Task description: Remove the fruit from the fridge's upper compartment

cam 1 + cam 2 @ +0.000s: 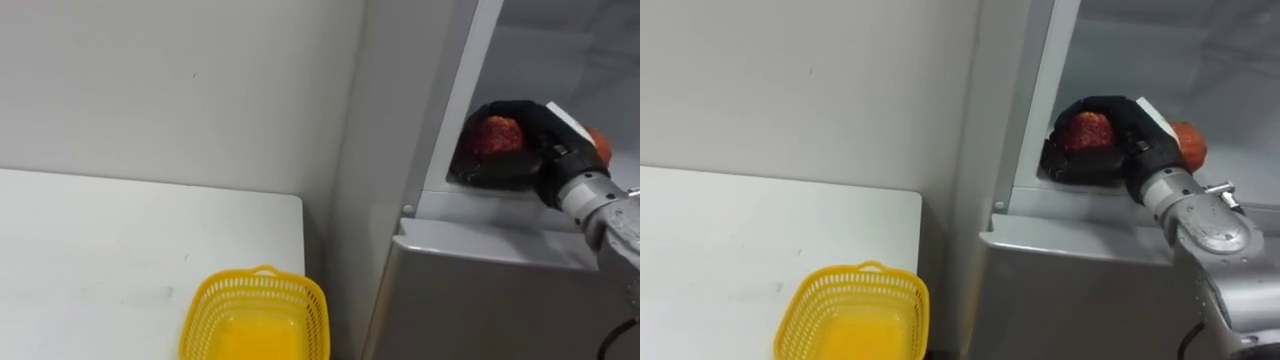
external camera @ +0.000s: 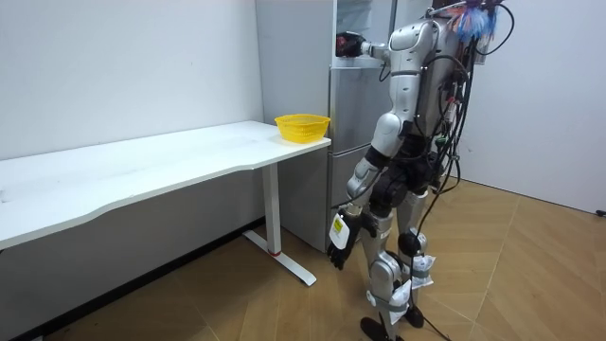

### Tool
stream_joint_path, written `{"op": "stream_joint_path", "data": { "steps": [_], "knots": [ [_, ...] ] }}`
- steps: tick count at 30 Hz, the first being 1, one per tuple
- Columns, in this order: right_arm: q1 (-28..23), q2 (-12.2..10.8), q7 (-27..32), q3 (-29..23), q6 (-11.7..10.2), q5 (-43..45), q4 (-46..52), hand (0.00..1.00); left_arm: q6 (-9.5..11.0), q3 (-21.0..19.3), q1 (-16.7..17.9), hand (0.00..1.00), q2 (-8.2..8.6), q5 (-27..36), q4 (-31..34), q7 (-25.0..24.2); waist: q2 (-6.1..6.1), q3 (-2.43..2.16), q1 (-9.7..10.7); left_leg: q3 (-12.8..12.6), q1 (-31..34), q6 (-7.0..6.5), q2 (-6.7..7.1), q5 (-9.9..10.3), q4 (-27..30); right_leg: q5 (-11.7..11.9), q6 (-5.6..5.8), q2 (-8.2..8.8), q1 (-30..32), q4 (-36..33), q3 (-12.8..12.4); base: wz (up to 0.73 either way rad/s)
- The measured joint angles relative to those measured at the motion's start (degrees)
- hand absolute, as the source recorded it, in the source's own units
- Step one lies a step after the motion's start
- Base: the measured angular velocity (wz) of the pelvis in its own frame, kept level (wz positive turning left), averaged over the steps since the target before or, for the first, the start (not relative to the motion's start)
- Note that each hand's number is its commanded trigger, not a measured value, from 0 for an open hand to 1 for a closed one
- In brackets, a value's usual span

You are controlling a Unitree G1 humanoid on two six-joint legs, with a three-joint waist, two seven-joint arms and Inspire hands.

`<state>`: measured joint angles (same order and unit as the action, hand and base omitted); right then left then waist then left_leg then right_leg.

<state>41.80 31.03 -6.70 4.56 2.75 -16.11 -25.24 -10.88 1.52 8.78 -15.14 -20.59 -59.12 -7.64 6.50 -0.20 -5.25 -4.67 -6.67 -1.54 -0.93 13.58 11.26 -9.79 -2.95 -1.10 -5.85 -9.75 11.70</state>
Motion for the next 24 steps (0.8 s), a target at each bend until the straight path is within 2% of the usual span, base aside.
{"op": "stream_joint_path", "data": {
  "steps": [3, 5, 9, 13, 15, 18, 20, 21, 24],
  "knots": [
    [-2.88, -0.3, 1.95, -0.26, 0.48, 2.76, 5.39, 1.0, 0.43, -0.02, 0.05, 0.0, 0.0, 0.16, -0.01, 0.8, -0.35, -0.05, 0.03, -0.14, -0.22, 0.04, 0.0, -0.03, -0.02, 0.0, 0.0, -0.03, -0.02, 0.0, -0.36, -0.06],
    [-4.69, -0.74, 3.29, -0.59, 0.47, 4.34, 8.09, 1.0, 0.57, 0.0, 0.01, 0.0, 0.07, 0.3, -0.44, 1.44, -0.69, 0.08, 0.0, -0.05, -0.5, 0.04, -0.02, -0.03, -0.01, 0.0, -0.01, -0.05, -0.02, 0.01, -0.51, -0.04],
    [-8.22, -4.24, 8.33, -3.01, 0.98, 9.03, 13.27, 1.0, 0.57, 0.64, 0.04, 0.0, 0.64, 0.29, -1.13, 3.15, -1.01, -0.06, 0.19, 0.1, -0.01, 0.04, 0.0, -0.02, 0.04, 0.0, 0.0, -0.01, 0.02, 0.02, -0.4, 0.03],
    [-12.17, -5.16, 10.78, -3.54, 1.09, 10.57, 19.97, 1.0, 0.72, 1.08, 1.09, 0.0, 0.97, 0.32, -1.18, 4.21, -1.87, -0.27, 0.28, 0.14, 0.08, 0.03, 0.01, -0.02, -0.24, 0.0, 0.01, -0.02, 0.24, 0.02, -0.46, 0.01],
    [-16.45, -6.98, 12.71, -3.61, 1.06, 12.27, 26.46, 1.0, 1.25, 1.06, 1.87, 0.0, 1.45, 0.04, -1.19, 5.0, -2.56, -0.41, 0.55, 0.09, 0.05, 0.03, 0.01, -0.02, -0.33, 0.0, 0.01, -0.01, 0.29, 0.04, -0.37, 0.0],
    [-20.51, -10.37, 14.15, -3.16, 0.82, 13.35, 32.55, 1.0, 2.4, 1.26, 1.8, 0.0, 1.76, 0.05, -1.92, 5.02, -3.1, -0.19, 0.76, 0.06, 0.03, 0.05, -0.03, -0.04, -0.23, 0.0, 0.0, -0.03, 0.3, 0.0, -0.42, 0.0],
    [-22.04, -11.55, 14.68, -2.37, 0.74, 14.63, 34.67, 1.0, 3.03, 1.61, 1.98, 0.0, 2.11, 0.04, -1.93, 5.14, -3.35, -0.02, 0.76, 0.08, 0.09, 0.06, 0.0, -0.03, -0.06, 0.0, 0.0, 0.01, 0.26, -0.06, -0.4, 0.0],
    [-22.71, -11.71, 15.56, -1.7, 0.61, 14.76, 35.8, 1.0, 3.52, 1.63, 2.0, 0.0, 2.57, 0.05, -1.97, 5.64, -3.55, 0.11, 0.76, 0.11, 0.12, 0.05, 0.07, -0.02, -0.08, 0.0, 0.0, 0.07, 0.25, -0.09, -0.4, 0.0],
    [-23.83, -12.01, 17.66, -1.58, 0.19, 19.77, 39.75, 1.0, 4.76, 1.62, 2.14, 0.0, 2.97, 0.08, -2.74, 5.96, -3.67, 0.12, 0.9, 0.09, 0.37, 0.03, 0.19, 0.0, -0.52, 0.0, -0.01, 0.13, 0.59, -0.17, -0.55, 0.0]
  ]
}}
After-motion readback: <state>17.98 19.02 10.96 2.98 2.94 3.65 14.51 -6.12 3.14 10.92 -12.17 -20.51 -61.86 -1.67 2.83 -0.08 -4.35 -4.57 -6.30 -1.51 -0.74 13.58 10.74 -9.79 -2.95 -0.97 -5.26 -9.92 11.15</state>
